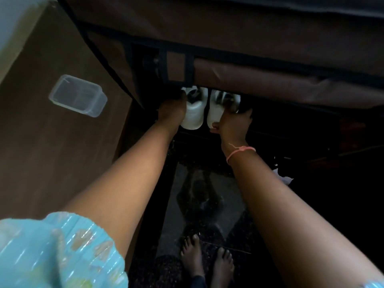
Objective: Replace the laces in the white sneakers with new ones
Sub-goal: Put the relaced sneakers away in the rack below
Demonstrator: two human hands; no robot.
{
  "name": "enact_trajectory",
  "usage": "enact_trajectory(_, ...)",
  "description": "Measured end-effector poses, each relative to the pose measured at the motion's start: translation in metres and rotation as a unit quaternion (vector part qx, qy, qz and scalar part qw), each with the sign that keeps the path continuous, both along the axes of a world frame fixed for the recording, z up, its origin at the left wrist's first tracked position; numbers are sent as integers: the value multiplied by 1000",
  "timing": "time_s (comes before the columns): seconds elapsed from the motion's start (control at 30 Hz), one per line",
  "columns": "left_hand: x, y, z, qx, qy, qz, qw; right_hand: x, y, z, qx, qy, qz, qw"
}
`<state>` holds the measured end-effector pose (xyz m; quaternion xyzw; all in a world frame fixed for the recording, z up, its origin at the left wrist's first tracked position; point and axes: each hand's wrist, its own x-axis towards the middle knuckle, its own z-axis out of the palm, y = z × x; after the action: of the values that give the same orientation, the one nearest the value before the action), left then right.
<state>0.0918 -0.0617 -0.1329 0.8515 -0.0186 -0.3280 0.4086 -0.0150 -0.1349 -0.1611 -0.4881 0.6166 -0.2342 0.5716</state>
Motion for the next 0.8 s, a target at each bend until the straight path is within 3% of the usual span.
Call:
enact_trajectory(0.1, -14, 29, 19, -48, 26, 19, 998, 3, 37, 18, -30, 79, -73, 994)
enact_trajectory(0.17, -21, 61, 33, -80, 46, 28, 995, 5, 74, 33, -9, 45, -73, 996)
enact_trajectory(0.23, -18, 102, 47, -130, 84, 70, 985, 19, 112, 41, 35, 2, 46, 998)
enact_trajectory(0.3, -8, 138, 55, -143, 61, 146, 977, 35, 142, 50, 35, -16, 206, 978)
enact_trajectory(0.37, 18, 170, 58, -128, -1, 261, 957, 70, 162, 61, -26, -51, 311, 949)
enact_trajectory(0.43, 45, 185, 57, -106, -18, 311, 944, 108, 165, 68, -87, -83, 366, 923)
enact_trajectory(0.53, 77, 181, 48, -101, -14, 287, 953, 162, 153, 61, -155, -55, 404, 900)
enact_trajectory(0.63, 94, 170, 38, -112, -16, 245, 963, 191, 148, 49, -119, -21, 435, 892)
enact_trajectory(0.8, 68, 174, 9, -81, -65, 271, 957, 157, 170, 40, -105, -55, 387, 914)
